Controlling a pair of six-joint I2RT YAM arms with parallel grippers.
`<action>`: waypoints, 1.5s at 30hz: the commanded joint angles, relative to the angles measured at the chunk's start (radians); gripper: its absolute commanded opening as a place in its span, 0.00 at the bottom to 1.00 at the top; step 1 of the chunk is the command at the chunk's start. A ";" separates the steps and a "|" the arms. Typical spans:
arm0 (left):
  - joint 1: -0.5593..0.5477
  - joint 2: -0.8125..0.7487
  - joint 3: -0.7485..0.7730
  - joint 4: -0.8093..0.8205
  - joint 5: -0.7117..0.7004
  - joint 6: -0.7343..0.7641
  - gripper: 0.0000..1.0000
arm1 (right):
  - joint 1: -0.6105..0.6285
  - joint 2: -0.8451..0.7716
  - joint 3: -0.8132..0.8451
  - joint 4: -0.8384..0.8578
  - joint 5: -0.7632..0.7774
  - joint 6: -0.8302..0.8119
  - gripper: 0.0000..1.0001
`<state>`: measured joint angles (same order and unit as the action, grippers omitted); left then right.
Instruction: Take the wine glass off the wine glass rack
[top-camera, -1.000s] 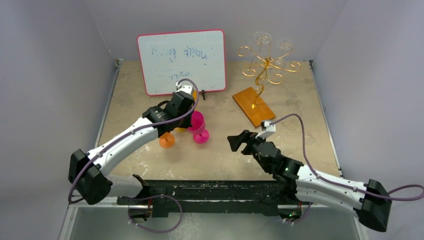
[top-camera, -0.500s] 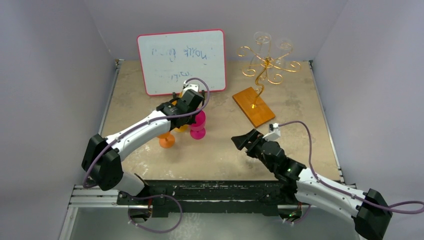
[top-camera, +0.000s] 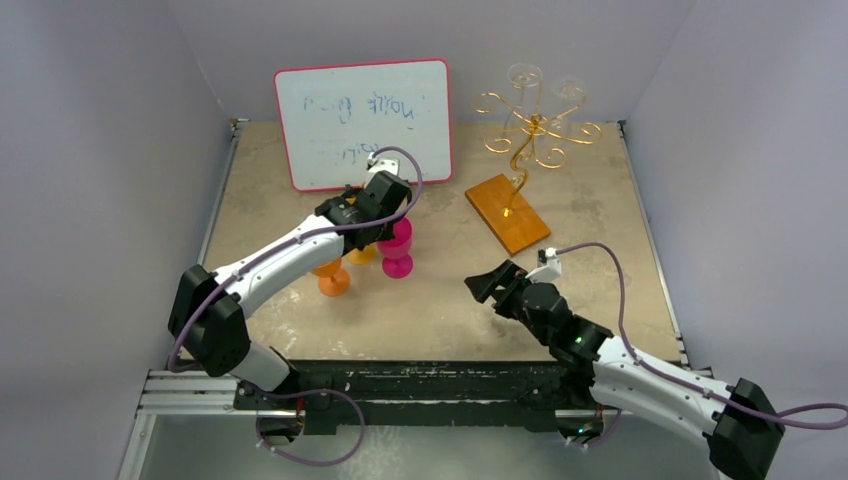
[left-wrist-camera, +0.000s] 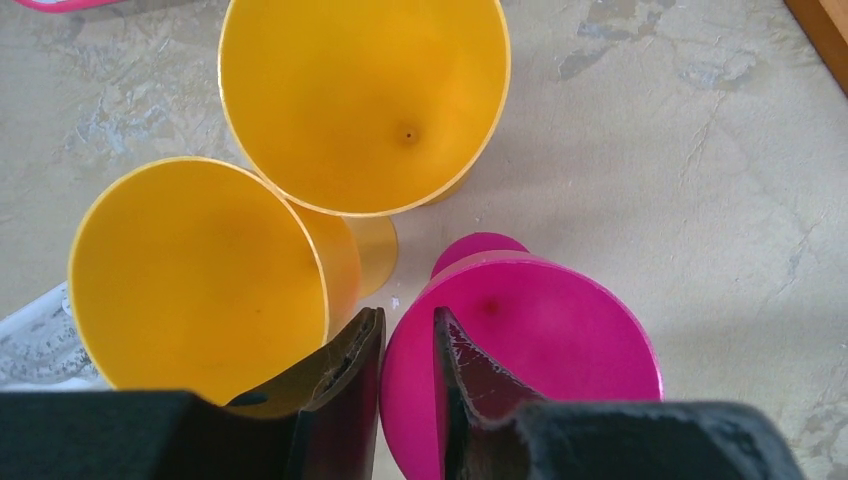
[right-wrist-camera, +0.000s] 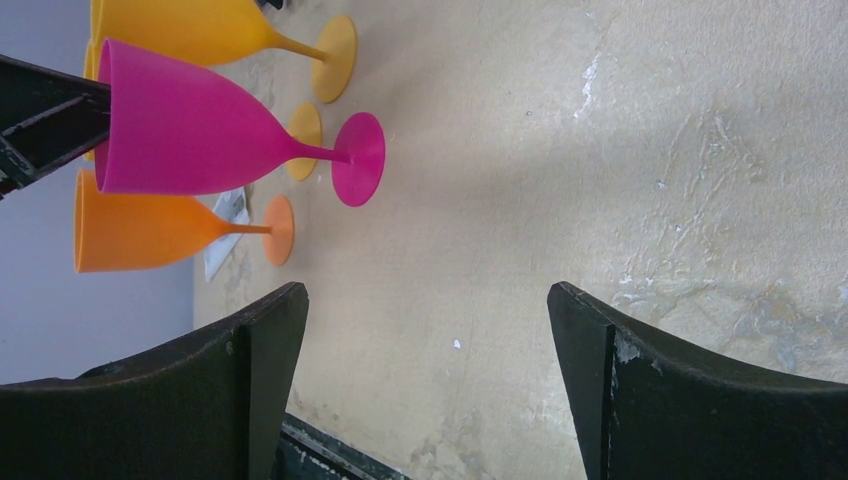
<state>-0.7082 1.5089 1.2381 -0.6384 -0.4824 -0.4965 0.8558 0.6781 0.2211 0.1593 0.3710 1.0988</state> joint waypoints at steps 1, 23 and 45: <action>-0.002 -0.030 0.055 -0.002 -0.004 -0.005 0.25 | -0.008 -0.020 0.036 -0.013 0.018 -0.007 0.92; 0.127 -0.294 0.096 -0.080 -0.077 0.019 0.55 | -0.582 0.025 -0.062 0.142 -0.469 -0.011 0.95; 0.665 -0.521 -0.037 -0.154 -0.007 -0.046 0.71 | -0.699 -0.072 0.190 -0.276 -0.013 -0.154 0.94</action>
<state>-0.0467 1.0622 1.2282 -0.7910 -0.5011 -0.4976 0.2058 0.5056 0.3573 -0.1513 0.3515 0.9855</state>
